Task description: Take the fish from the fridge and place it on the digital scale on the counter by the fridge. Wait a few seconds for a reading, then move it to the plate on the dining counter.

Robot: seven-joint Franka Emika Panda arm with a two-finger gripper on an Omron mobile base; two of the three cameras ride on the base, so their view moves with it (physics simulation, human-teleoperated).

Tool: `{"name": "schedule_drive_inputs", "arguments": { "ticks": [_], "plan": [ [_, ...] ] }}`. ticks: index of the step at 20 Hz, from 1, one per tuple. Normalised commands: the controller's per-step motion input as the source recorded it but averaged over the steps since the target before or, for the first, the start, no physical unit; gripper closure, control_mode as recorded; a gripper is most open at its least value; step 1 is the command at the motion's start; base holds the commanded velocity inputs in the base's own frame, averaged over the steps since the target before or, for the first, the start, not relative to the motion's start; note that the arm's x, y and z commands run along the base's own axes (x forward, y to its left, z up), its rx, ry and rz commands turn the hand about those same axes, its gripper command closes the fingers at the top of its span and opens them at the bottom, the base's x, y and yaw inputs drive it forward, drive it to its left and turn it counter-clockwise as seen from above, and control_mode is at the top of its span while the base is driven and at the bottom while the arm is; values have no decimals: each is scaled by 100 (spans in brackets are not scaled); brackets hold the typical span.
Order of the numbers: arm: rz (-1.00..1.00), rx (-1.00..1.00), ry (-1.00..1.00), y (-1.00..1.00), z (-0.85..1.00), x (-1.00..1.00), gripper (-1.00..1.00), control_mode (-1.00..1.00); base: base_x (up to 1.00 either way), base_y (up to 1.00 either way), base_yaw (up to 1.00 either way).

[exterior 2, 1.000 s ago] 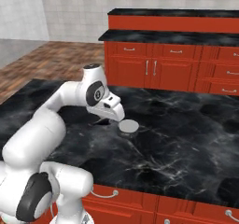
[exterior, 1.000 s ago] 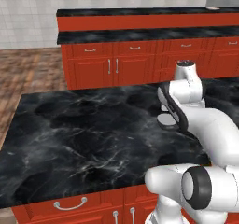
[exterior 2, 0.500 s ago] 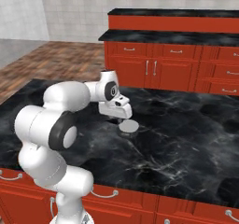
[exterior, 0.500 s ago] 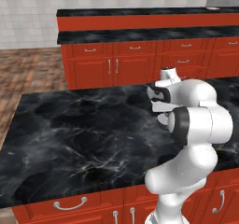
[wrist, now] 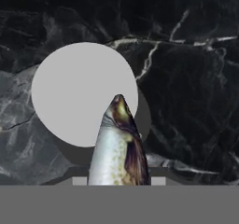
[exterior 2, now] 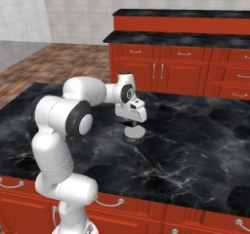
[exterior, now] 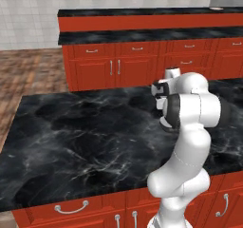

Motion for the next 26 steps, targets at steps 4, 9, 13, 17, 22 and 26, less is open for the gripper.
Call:
{"name": "schedule_drive_inputs", "arguments": {
  "ticks": [4, 9, 13, 17, 22, 26],
  "plan": [
    [-14, 0, -22, -1, -45, 0, 100, -100, 0, 0, 0],
    [-16, 0, -27, 0, -28, 1, 100, -100, 0, 0, 0],
    [-19, -7, -17, -2, -10, 13, 100, -100, 0, 0, 0],
    [-20, -8, 0, -10, -3, 28, 100, -100, 0, 0, 0],
    [-17, -5, 0, -15, 0, 33, 100, -100, 0, 0, 0],
    [-13, -2, 0, -12, 0, 23, 100, -100, 0, 0, 0]
  ]
}}
